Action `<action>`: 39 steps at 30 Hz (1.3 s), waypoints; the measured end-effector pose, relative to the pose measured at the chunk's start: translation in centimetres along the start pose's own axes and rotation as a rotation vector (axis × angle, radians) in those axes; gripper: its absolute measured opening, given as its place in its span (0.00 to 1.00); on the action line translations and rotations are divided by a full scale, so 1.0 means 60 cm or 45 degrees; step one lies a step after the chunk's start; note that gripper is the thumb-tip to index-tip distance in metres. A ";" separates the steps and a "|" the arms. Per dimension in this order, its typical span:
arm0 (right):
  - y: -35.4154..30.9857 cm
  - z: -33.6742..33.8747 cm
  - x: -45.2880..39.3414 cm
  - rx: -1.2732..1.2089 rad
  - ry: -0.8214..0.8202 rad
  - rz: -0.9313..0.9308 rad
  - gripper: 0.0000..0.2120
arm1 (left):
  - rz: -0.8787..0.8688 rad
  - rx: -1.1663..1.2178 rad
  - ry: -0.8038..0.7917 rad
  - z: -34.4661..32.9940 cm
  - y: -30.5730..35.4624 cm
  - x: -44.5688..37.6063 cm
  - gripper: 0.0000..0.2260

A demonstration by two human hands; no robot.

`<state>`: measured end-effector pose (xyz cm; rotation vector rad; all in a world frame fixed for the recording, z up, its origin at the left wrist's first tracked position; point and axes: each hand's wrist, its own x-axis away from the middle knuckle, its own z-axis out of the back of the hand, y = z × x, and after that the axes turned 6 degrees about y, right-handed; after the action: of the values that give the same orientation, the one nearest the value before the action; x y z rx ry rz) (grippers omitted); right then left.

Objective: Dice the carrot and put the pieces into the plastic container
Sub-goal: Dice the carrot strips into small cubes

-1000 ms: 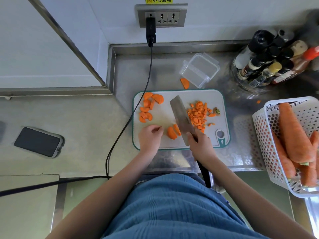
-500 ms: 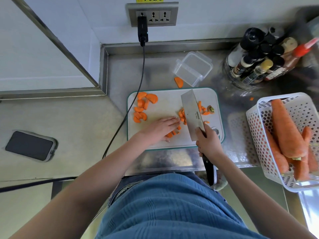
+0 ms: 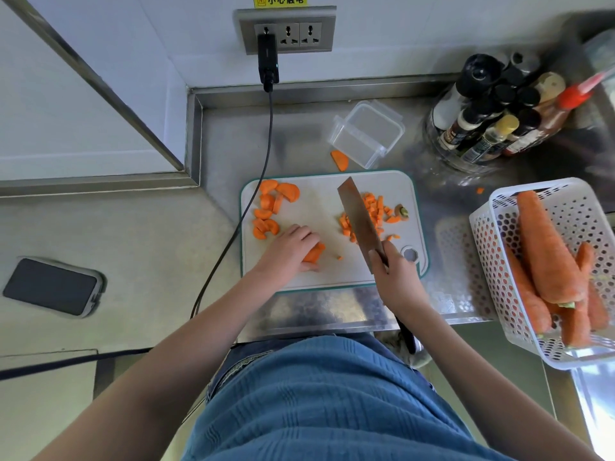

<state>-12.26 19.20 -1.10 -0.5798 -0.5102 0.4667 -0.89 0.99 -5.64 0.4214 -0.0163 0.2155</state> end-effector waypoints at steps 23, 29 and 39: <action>-0.004 -0.020 0.012 0.298 0.203 0.190 0.12 | 0.389 0.275 0.376 0.009 -0.018 0.099 0.18; -0.020 -0.034 0.018 0.060 0.089 0.081 0.08 | 0.347 0.280 0.063 0.000 -0.015 0.051 0.30; -0.048 -0.089 0.026 0.057 -0.047 -0.031 0.06 | 0.421 0.501 0.204 0.001 -0.013 0.042 0.16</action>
<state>-7.21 15.81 -2.67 -0.5221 -0.5399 0.4650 1.72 0.76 -5.78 0.7931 0.1166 0.5832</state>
